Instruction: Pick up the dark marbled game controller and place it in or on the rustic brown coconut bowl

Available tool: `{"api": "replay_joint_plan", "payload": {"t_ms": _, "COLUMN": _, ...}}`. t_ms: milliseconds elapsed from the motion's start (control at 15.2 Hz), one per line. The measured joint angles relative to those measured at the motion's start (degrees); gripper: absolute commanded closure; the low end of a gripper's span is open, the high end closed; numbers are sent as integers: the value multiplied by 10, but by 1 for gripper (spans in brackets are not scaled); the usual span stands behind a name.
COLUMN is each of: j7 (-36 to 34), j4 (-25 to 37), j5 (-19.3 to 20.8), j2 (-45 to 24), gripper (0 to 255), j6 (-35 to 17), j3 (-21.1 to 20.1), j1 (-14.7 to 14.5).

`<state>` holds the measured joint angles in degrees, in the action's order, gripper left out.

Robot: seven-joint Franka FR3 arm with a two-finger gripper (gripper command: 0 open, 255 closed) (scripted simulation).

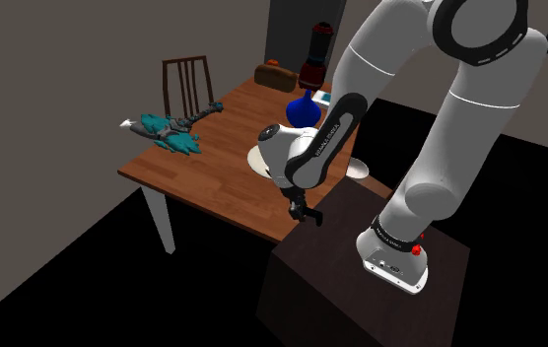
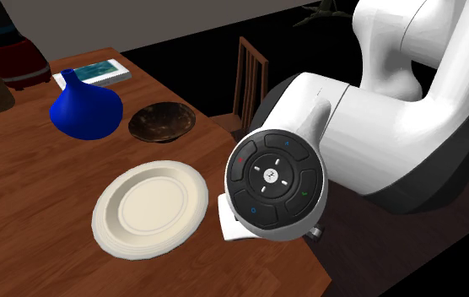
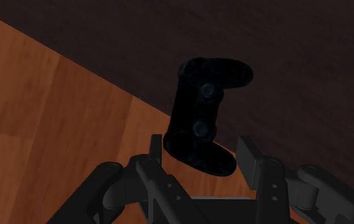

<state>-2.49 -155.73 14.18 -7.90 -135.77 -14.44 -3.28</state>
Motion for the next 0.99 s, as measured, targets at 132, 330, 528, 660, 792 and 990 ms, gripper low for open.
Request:
{"api": "replay_joint_plan", "payload": {"t_ms": 132, "j7": 3, "j4": 0, "j5": -3, "j2": 5, "gripper": 255, "j6": 4, "j3": -1, "j1": 0}}
{"api": "replay_joint_plan", "payload": {"t_ms": 330, "j7": 15, "j4": -5, "j5": -19, "j2": 31, "gripper": 255, "j6": 24, "j3": -6, "j1": 0}}
{"api": "replay_joint_plan", "payload": {"t_ms": 528, "j7": 30, "j4": -5, "j5": -37, "j2": 62, "gripper": 255, "j6": 51, "j3": -10, "j1": -1}}
{"api": "replay_joint_plan", "payload": {"t_ms": 660, "j7": 39, "j4": -8, "j5": -47, "j2": 83, "gripper": 255, "j6": 68, "j3": -11, "j1": -2}}
{"api": "replay_joint_plan", "payload": {"t_ms": 792, "j7": 47, "j4": -6, "j5": -56, "j2": 101, "gripper": 255, "j6": 86, "j3": -12, "j1": -3}}
{"api": "replay_joint_plan", "payload": {"t_ms": 990, "j7": 60, "j4": -7, "j5": -68, "j2": 131, "gripper": 255, "j6": 113, "j3": -13, "j1": -5}}
